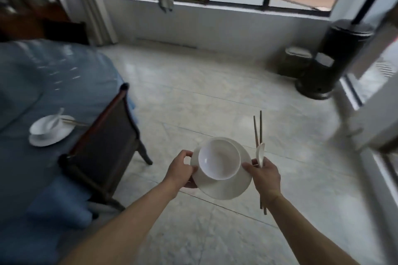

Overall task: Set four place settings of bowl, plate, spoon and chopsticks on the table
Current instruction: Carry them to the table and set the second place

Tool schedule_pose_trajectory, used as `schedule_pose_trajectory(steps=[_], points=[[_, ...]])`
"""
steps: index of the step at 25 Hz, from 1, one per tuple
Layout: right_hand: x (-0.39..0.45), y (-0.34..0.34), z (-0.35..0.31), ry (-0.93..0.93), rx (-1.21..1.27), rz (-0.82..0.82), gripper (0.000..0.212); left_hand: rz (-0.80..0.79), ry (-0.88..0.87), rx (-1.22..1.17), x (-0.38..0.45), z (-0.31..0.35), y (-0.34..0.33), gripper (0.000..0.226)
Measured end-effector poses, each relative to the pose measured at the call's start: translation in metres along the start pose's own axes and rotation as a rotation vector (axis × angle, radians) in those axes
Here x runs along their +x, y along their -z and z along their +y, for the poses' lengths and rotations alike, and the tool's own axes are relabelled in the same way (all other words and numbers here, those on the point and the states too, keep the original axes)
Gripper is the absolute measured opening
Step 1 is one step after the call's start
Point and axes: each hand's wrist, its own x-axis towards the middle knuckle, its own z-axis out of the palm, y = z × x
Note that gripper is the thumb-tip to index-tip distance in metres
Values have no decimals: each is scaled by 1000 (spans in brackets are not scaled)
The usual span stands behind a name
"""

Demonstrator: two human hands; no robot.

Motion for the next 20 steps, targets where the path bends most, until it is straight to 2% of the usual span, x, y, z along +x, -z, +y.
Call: schedule_pose_trajectory(steps=[9, 20], points=[[62, -147, -81, 105, -89, -236, 17, 239, 28, -117, 62, 21, 121, 35], [205, -266, -171, 222, -197, -418, 14, 417, 146, -224, 202, 84, 174, 37]])
